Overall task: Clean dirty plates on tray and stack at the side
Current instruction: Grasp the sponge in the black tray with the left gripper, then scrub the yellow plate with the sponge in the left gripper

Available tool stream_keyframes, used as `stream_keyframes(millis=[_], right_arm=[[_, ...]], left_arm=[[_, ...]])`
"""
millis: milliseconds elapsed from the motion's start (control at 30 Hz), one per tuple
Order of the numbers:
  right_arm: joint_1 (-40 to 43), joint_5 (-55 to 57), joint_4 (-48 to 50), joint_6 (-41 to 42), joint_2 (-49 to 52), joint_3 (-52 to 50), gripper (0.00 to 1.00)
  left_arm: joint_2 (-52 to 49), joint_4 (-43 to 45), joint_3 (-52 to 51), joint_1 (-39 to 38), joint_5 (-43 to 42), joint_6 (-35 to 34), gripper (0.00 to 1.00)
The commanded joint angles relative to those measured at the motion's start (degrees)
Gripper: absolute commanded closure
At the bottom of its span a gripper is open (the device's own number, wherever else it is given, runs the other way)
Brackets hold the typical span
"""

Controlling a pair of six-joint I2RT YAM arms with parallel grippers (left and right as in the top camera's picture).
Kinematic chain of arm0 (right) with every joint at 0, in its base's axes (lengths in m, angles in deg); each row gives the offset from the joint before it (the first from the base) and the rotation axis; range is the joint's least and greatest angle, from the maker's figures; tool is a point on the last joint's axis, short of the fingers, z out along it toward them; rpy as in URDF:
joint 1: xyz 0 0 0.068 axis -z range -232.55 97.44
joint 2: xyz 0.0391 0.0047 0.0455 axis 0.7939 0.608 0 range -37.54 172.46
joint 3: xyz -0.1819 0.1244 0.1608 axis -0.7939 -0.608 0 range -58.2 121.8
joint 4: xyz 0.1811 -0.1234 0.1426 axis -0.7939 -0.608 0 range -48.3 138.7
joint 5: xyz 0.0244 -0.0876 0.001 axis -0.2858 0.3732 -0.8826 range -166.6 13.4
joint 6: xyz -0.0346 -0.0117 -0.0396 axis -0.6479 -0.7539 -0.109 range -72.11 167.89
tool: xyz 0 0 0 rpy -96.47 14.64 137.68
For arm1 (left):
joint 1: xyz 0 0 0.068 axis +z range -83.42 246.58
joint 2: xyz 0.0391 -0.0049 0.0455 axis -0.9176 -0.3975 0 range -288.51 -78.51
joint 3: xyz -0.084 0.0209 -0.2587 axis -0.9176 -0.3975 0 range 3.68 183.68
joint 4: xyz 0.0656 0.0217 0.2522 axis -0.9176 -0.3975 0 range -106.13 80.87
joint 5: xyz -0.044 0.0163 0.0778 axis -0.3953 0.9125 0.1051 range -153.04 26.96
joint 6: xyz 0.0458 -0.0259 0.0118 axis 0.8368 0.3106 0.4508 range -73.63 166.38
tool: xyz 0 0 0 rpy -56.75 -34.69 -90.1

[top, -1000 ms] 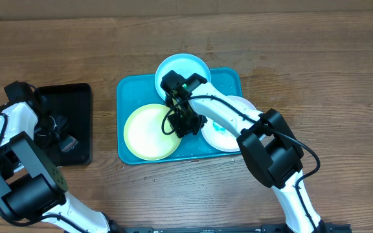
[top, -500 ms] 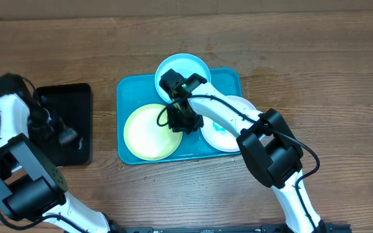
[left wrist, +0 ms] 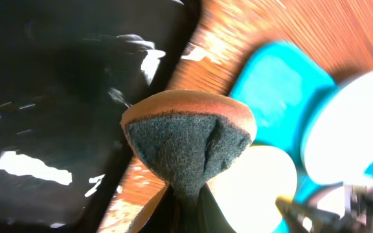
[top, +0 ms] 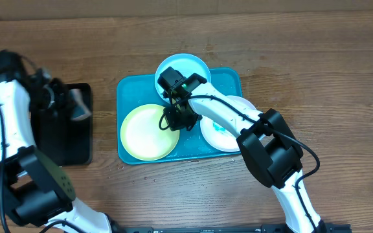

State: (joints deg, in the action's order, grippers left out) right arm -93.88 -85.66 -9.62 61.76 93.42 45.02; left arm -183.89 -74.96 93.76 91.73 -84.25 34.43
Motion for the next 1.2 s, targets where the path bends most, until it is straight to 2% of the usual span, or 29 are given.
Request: stream_keyframes(millis=[0, 333, 533, 700, 867, 1067, 1167], right_arm=[[0.50, 6.34, -1.31, -7.96, 0.92, 0.96, 0.96], [1.29, 3.91, -2.43, -7.91, 0.94, 4.50, 0.96], [1.29, 3.87, -1.97, -7.93, 0.92, 4.48, 0.96], [1.40, 3.85, -2.01, -7.93, 0.94, 4.48, 0.96], [1.40, 3.85, -2.01, -7.93, 0.94, 4.48, 0.96], [1.40, 3.85, -1.97, -7.91, 0.94, 4.48, 0.96], [1.40, 3.85, -2.01, -7.91, 0.94, 4.48, 0.96]], left_arm=[[0.92, 0.04, -0.04, -5.27, -3.87, 7.21, 0.96], [-0.55, 3.48, -2.69, -19.32, 0.66, 7.23, 0.96], [-2.21, 6.91, -7.89, -23.89, 0.94, 7.28, 0.96], [-3.10, 14.25, -15.15, -25.86, 5.33, 7.23, 0.96], [-3.10, 17.40, -19.41, -25.97, 14.36, 6.62, 0.96], [-3.10, 17.88, -19.91, -25.92, 33.16, -1.99, 0.96], [-3.04, 17.86, -19.28, -25.92, 37.46, -3.74, 0.96]])
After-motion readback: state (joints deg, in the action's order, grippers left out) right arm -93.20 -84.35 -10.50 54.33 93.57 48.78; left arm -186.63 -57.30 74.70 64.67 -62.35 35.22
